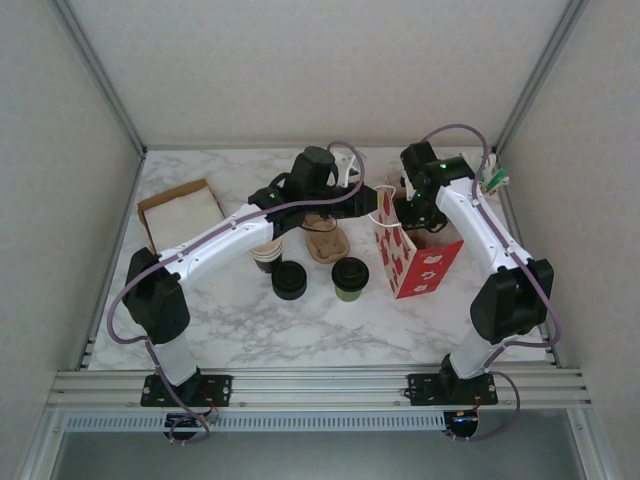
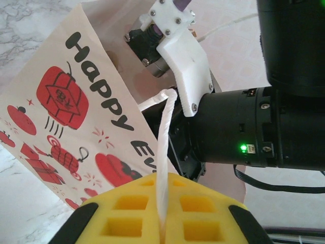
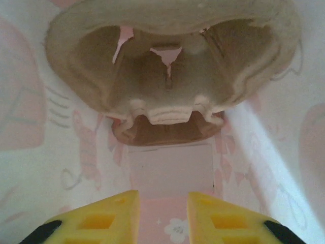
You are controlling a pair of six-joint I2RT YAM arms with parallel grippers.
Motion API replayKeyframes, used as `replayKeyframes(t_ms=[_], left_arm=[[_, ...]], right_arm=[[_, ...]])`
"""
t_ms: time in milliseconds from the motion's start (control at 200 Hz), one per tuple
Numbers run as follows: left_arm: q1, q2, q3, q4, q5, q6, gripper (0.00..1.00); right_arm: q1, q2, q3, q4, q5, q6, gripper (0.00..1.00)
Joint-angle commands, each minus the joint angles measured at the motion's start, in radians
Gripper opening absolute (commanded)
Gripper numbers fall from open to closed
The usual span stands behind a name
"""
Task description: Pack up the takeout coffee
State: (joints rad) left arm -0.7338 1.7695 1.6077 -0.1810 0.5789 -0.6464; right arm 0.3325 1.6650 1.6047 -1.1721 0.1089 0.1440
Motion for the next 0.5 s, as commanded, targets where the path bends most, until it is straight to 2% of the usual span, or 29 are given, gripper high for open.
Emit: replayKeyframes(t_ms=[0, 265, 496], left_arm=[[0.010, 0.000, 0.026, -0.013, -0.005, 0.024, 0.00], [0.011, 0.001, 0.032, -0.021, -0.010, 0.027, 0.00], [0.015, -0.006, 0.030, -0.034, -0.032, 0.031, 0.00]], right_arm=[[0.007, 0.003, -0.046, 0.061, 0.002, -0.013, 0.30], [0.007, -0.037, -0.100, 0.124, -0.003, -0.018, 0.32], [0.004, -0.072, -0.074, 0.092, -0.014, -0.006, 0.35]])
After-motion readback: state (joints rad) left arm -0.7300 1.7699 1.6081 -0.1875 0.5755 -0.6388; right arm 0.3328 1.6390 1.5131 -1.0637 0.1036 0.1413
